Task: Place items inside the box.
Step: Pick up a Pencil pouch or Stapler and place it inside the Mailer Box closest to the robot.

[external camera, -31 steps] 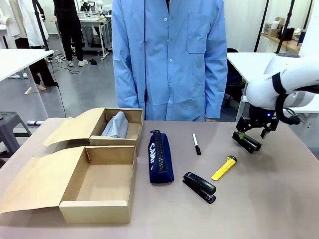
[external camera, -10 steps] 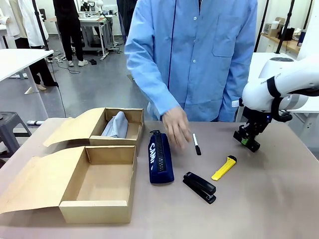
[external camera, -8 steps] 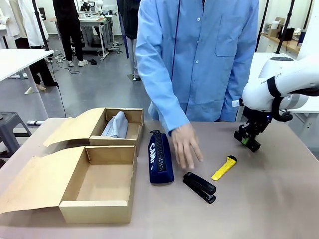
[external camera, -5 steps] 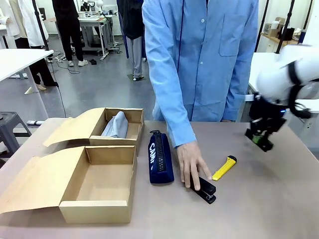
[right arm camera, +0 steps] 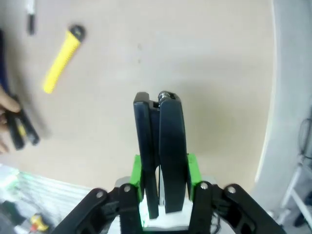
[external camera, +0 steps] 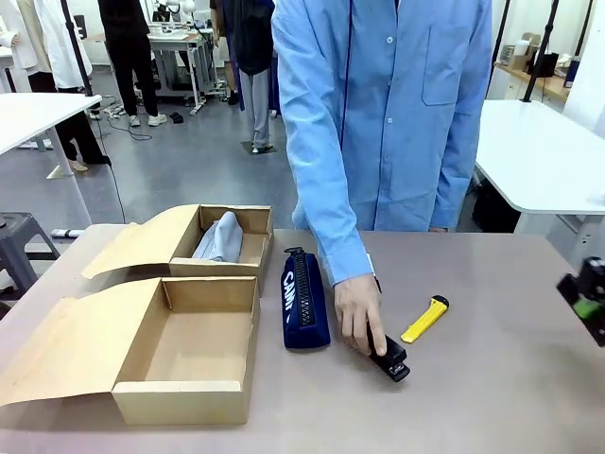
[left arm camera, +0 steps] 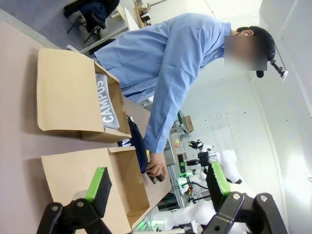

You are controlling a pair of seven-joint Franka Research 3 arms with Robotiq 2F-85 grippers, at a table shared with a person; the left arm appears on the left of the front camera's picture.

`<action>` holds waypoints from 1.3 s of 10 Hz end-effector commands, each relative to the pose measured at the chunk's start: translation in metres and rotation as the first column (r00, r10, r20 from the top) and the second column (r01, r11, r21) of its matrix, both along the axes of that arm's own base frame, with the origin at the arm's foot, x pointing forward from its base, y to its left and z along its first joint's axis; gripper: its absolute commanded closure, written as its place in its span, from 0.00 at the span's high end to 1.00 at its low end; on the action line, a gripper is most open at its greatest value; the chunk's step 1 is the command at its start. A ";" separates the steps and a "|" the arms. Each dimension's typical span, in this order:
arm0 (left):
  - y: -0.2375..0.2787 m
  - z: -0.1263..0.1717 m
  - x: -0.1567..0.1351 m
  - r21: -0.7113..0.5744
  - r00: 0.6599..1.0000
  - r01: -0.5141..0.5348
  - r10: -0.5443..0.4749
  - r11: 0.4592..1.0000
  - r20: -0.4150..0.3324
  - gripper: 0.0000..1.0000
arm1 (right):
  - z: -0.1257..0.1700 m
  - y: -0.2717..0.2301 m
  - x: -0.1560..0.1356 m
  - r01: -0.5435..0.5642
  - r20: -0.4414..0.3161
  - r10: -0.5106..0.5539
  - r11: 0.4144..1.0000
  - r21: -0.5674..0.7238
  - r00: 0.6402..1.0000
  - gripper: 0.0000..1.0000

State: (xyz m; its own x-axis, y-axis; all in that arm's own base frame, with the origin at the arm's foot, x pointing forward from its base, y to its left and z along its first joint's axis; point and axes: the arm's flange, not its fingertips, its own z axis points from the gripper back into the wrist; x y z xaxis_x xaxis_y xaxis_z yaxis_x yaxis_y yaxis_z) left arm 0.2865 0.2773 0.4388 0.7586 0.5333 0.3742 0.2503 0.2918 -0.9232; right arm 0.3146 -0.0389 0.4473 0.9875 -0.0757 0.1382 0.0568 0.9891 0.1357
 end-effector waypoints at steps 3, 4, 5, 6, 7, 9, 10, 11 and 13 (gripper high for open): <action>-0.001 0.001 0.001 -0.007 0.999 -0.002 0.002 1.000 0.033 1.00 | 0.000 0.000 0.000 0.000 0.000 0.000 1.000 0.000 1.000 0.00; -0.001 0.001 0.001 -0.007 0.999 -0.002 0.002 1.000 0.033 1.00 | 0.009 -0.014 -0.004 0.038 0.024 -0.039 0.999 0.028 0.999 0.41; -0.001 0.001 0.001 -0.007 0.999 -0.002 0.002 1.000 0.033 1.00 | 0.003 -0.003 0.016 -0.022 0.034 0.018 0.993 0.114 0.999 0.41; -0.001 0.001 0.001 -0.007 0.999 -0.002 0.002 1.000 0.033 1.00 | 0.003 0.014 0.030 -0.053 0.074 0.040 0.982 0.182 0.996 0.41; -0.001 0.001 0.001 -0.007 0.999 -0.002 0.002 1.000 0.033 1.00 | 0.007 0.038 0.041 0.020 0.063 -0.035 0.976 0.218 0.997 0.41; -0.001 0.001 0.001 -0.007 0.999 -0.002 0.002 1.000 0.033 1.00 | 0.018 0.077 0.042 0.054 0.056 -0.071 0.962 0.266 0.996 0.41; -0.001 0.001 0.001 -0.007 0.999 -0.002 0.002 1.000 0.033 1.00 | 0.020 0.086 0.040 0.077 0.062 -0.091 0.975 0.209 0.994 0.41; -0.001 0.001 0.001 -0.007 0.999 -0.002 0.002 1.000 0.033 1.00 | 0.021 0.084 0.037 0.074 0.050 -0.087 0.972 0.222 0.995 0.41; -0.001 0.001 0.001 -0.007 0.999 -0.002 0.002 1.000 0.033 1.00 | 0.020 0.104 0.029 0.011 0.053 -0.027 0.962 0.274 0.998 0.41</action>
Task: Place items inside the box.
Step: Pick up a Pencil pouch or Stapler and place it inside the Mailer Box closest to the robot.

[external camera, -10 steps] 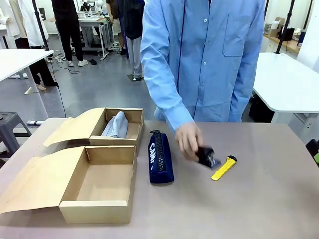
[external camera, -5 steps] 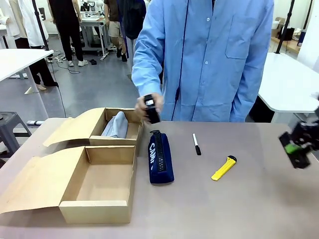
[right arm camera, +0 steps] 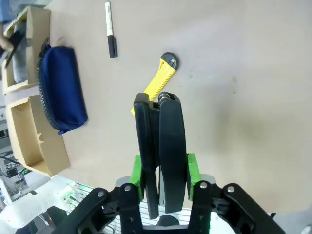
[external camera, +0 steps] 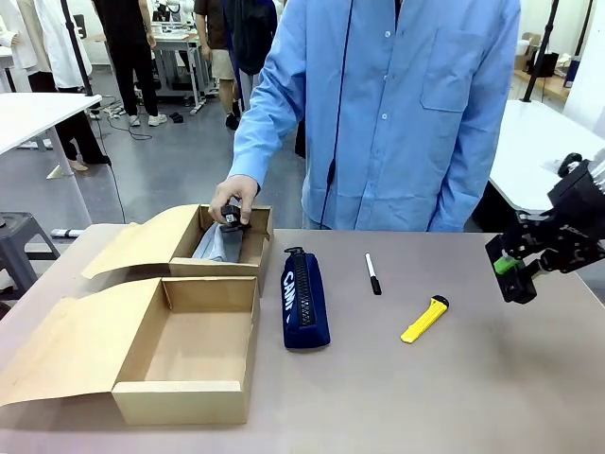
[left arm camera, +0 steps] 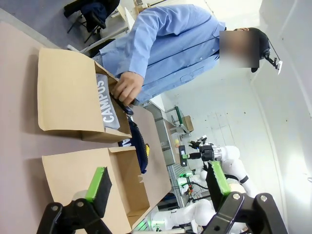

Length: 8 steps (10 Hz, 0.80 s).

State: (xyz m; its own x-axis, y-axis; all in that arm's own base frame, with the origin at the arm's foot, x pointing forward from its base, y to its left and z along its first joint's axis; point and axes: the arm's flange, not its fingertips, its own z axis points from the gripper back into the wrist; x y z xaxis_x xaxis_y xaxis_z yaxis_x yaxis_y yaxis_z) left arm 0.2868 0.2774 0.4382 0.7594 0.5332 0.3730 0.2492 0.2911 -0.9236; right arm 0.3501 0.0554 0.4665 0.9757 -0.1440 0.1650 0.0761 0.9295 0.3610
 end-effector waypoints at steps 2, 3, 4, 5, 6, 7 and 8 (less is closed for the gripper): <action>-0.001 0.001 0.001 -0.006 0.999 -0.002 0.002 1.000 0.034 1.00 | 0.006 0.086 -0.011 -0.120 0.042 0.116 0.987 0.110 0.992 0.41; -0.001 0.001 0.001 -0.006 0.999 -0.002 0.002 1.000 0.034 1.00 | 0.006 0.126 -0.012 -0.211 0.037 0.208 0.969 0.131 0.978 0.41; -0.001 0.001 0.001 -0.006 0.999 -0.002 0.002 1.000 0.034 1.00 | 0.000 0.167 -0.013 -0.265 0.036 0.263 0.952 0.152 0.964 0.41; -0.001 0.001 0.001 -0.006 0.999 -0.002 0.002 1.000 0.034 1.00 | -0.009 0.201 -0.016 -0.314 0.042 0.312 0.933 0.173 0.949 0.41; -0.001 0.001 0.001 -0.006 0.999 -0.002 0.002 1.000 0.034 1.00 | -0.018 0.225 -0.021 -0.329 0.087 0.318 0.926 0.186 0.944 0.41; -0.001 0.001 0.001 -0.006 0.999 -0.002 0.002 1.000 0.034 1.00 | -0.018 0.219 -0.020 -0.353 0.118 0.336 0.917 0.186 0.935 0.41; -0.001 0.001 0.001 -0.006 0.999 -0.002 0.002 1.000 0.034 1.00 | -0.005 0.216 -0.044 -0.316 0.037 0.314 0.936 0.154 0.949 0.41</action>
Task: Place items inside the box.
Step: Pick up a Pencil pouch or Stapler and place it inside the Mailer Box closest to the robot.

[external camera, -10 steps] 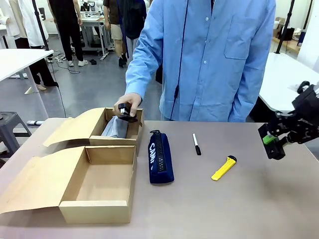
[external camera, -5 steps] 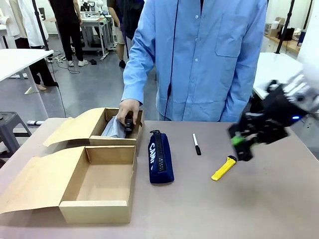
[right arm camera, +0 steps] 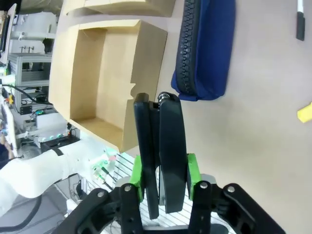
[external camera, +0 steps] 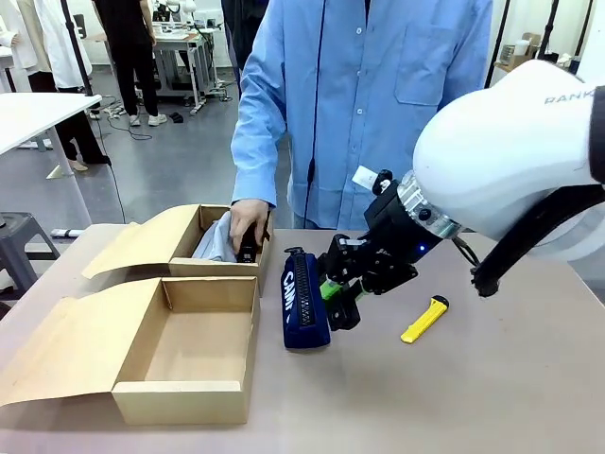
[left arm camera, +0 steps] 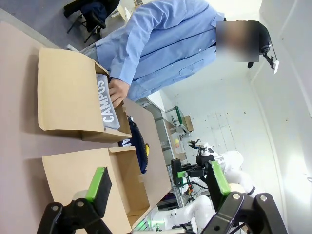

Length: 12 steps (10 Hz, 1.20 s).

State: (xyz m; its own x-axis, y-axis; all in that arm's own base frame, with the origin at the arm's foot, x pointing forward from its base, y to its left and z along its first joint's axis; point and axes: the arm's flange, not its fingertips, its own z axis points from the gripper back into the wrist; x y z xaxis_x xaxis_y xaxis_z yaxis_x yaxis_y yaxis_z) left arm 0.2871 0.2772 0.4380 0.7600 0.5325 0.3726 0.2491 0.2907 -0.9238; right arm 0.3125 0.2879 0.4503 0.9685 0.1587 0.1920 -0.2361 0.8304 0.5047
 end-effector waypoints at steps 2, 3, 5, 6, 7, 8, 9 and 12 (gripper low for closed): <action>-0.001 0.001 0.001 -0.006 0.999 -0.003 0.003 1.000 0.035 1.00 | 0.011 -0.017 -0.006 0.015 -0.015 -0.015 1.000 -0.007 1.000 0.41; -0.001 0.001 0.001 -0.006 0.999 -0.003 0.003 1.000 0.035 1.00 | 0.002 -0.004 -0.001 0.002 -0.005 -0.002 1.000 -0.001 1.000 0.41; -0.001 0.001 0.001 -0.006 0.999 -0.003 0.003 1.000 0.035 1.00 | -0.001 0.033 0.005 0.028 0.080 -0.026 0.999 -0.024 0.997 0.41; -0.001 0.001 0.001 -0.006 0.999 -0.003 0.003 1.000 0.035 1.00 | 0.001 0.064 0.014 0.027 0.093 -0.026 0.999 -0.017 0.995 0.41; -0.001 0.001 0.001 -0.006 0.999 -0.003 0.003 1.000 0.035 1.00 | 0.000 0.101 0.019 -0.001 0.092 0.001 1.000 0.004 0.996 0.41; -0.001 0.001 0.001 -0.006 0.999 -0.003 0.003 1.000 0.035 1.00 | -0.005 0.132 0.019 -0.048 0.078 0.047 0.999 0.012 0.996 0.41; -0.001 0.001 0.001 -0.006 0.999 -0.003 0.003 1.000 0.035 1.00 | -0.013 0.158 0.018 -0.109 0.054 0.107 0.994 0.027 0.993 0.41; -0.001 0.001 0.001 -0.006 0.999 -0.003 0.003 1.000 0.035 1.00 | -0.036 0.210 0.023 -0.179 0.002 0.179 0.984 -0.006 0.984 0.41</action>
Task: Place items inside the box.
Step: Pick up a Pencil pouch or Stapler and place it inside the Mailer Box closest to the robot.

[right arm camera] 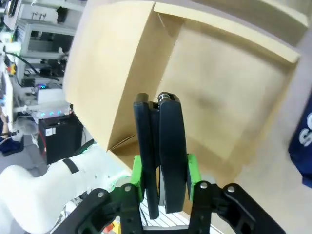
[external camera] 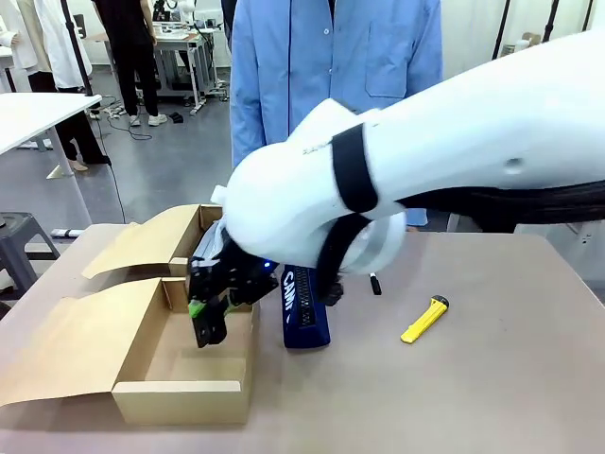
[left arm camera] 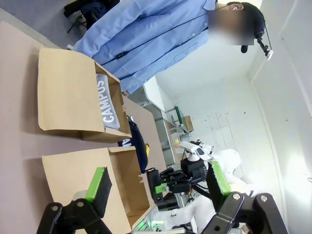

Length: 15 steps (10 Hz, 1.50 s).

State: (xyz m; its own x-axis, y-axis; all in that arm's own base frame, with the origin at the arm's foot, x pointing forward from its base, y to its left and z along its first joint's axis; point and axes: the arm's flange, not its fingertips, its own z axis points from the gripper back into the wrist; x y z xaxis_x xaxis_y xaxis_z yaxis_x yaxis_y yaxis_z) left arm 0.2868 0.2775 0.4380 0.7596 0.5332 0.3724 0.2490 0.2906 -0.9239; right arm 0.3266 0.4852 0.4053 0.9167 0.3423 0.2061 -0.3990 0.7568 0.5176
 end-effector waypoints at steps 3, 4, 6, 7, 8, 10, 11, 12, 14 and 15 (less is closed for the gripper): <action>-0.001 0.001 0.001 -0.005 0.999 -0.002 0.003 1.000 0.035 1.00 | -0.019 0.041 0.018 -0.011 -0.064 0.002 0.991 -0.132 0.998 0.41; -0.001 0.001 0.001 -0.005 0.999 -0.002 0.003 1.000 0.035 1.00 | -0.026 0.047 0.020 0.009 -0.056 -0.019 0.985 -0.173 0.998 0.41; -0.001 0.001 0.001 -0.005 0.999 -0.002 0.003 1.000 0.035 1.00 | -0.030 0.051 0.021 0.062 -0.007 -0.065 0.972 -0.226 0.998 0.41; -0.001 0.001 0.001 -0.005 0.999 -0.002 0.003 1.000 0.035 1.00 | -0.029 0.049 0.021 0.094 0.018 -0.092 0.964 -0.248 0.996 0.41; -0.001 0.001 0.001 -0.005 0.999 -0.002 0.003 1.000 0.035 1.00 | -0.029 0.048 0.021 0.110 0.029 -0.106 0.958 -0.265 0.994 0.41; -0.001 0.001 0.001 -0.005 0.999 -0.002 0.003 1.000 0.035 1.00 | -0.030 0.045 0.021 0.137 0.048 -0.129 0.942 -0.307 0.990 0.62; -0.001 0.001 0.001 -0.005 0.999 -0.002 0.003 1.000 0.035 1.00 | -0.032 0.043 0.020 0.126 0.065 -0.110 0.935 -0.333 0.992 1.00; -0.001 0.001 0.001 -0.005 0.999 -0.002 0.003 1.000 0.035 1.00 | -0.032 0.042 0.020 0.132 0.068 -0.116 0.934 -0.332 0.991 1.00; -0.001 0.001 0.001 -0.005 0.999 -0.002 0.003 1.000 0.035 1.00 | -0.033 0.042 0.020 0.131 0.072 -0.114 0.939 -0.317 0.991 1.00; -0.001 0.001 0.001 -0.005 0.999 -0.002 0.003 1.000 0.035 1.00 | -0.033 0.042 0.020 0.130 0.070 -0.114 0.942 -0.308 0.991 1.00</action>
State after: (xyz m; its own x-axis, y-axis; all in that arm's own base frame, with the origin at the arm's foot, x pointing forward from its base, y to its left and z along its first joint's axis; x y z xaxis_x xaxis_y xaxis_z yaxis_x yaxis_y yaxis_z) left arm 0.2868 0.2775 0.4381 0.7596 0.5331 0.3726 0.2492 0.2906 -0.9238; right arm 0.3497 0.5205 0.3710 0.9408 0.3119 0.1324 -0.3359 0.9104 0.2416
